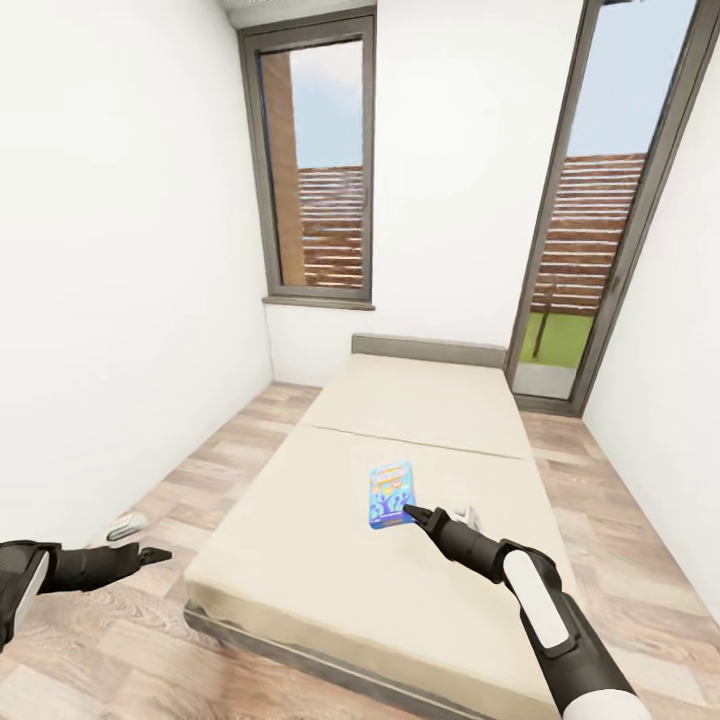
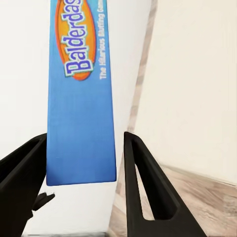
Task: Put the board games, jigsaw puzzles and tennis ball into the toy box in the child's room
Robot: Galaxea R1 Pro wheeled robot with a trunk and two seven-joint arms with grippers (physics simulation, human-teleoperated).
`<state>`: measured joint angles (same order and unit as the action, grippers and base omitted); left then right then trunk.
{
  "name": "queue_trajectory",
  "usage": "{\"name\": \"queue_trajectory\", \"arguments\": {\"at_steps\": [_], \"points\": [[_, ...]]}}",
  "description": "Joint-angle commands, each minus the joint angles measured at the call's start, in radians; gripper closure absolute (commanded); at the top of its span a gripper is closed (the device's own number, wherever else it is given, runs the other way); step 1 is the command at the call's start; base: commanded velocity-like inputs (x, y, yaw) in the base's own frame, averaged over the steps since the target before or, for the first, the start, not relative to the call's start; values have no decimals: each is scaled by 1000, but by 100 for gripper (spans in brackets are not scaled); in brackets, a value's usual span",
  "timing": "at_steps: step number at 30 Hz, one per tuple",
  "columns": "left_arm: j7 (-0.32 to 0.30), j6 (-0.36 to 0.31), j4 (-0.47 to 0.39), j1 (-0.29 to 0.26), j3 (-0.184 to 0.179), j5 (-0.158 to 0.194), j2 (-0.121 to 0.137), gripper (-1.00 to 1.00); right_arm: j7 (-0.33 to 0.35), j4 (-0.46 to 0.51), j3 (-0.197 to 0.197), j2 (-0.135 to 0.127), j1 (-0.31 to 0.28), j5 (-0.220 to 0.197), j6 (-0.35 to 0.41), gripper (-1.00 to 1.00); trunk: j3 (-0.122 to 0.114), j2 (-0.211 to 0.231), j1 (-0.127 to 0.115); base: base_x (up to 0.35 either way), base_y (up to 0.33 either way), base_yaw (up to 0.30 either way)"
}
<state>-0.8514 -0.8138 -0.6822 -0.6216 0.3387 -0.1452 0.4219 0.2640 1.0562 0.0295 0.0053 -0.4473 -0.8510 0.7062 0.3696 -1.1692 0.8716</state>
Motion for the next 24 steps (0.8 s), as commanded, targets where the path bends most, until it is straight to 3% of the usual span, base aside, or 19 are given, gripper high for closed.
{"name": "queue_trajectory", "arguments": {"at_steps": [1,8,24], "points": [[-9,-9,-17,-1,6,-10,-2,-100,3,1,4,0,-1,-5,7,100,1,-1,0,0,0,290],[-14,-17,-73,-1,10,-1,-3,-100,3,2,5,-1,-1,-5,8,100,-7,20,-11,0,0,238],[3,-14,-76,-1,5,-11,-26,-100,3,3,7,1,-1,-6,-10,100,-57,132,-73,0,0,23]]}}
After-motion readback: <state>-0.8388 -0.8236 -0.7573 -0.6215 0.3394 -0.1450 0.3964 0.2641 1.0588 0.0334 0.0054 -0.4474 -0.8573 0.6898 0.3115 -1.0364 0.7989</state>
